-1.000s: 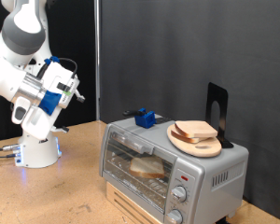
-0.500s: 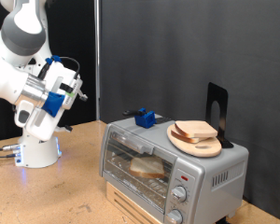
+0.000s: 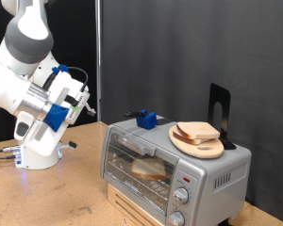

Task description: Make a piece of toast with the oven

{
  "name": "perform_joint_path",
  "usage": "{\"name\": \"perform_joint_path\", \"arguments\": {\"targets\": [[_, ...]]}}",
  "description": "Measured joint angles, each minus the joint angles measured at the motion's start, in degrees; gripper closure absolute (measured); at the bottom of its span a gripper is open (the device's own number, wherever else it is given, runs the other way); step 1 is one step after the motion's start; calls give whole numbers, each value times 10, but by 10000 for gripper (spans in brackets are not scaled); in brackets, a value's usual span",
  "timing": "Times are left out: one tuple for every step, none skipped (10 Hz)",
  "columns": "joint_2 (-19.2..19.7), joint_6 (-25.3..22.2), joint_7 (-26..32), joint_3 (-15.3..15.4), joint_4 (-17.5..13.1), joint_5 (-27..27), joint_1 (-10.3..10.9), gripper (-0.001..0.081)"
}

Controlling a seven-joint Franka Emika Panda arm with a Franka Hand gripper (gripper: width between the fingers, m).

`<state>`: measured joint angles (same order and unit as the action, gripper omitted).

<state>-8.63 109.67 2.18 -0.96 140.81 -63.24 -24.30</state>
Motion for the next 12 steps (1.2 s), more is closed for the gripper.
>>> {"name": "perform_joint_path", "arguments": {"targets": [[2, -13, 0, 0, -3, 5, 0, -2], [13, -15, 1, 5, -17, 10, 2, -2], [34, -15, 1, 12, -39, 19, 4, -2], [58, -10, 1, 19, -61, 21, 6, -2], [80, 24, -7, 28, -78, 16, 8, -2], [96, 94, -11, 41, -88, -21, 14, -2], [106, 146, -12, 47, -91, -48, 23, -2], [106, 121, -12, 45, -91, -35, 21, -2], [107, 69, -5, 41, -96, 2, 16, -2], [112, 2, 1, 36, -114, 57, 10, -2], [127, -61, 8, 32, -146, 108, 6, -2], [152, -107, 22, 31, -186, 146, 4, -2]]}}
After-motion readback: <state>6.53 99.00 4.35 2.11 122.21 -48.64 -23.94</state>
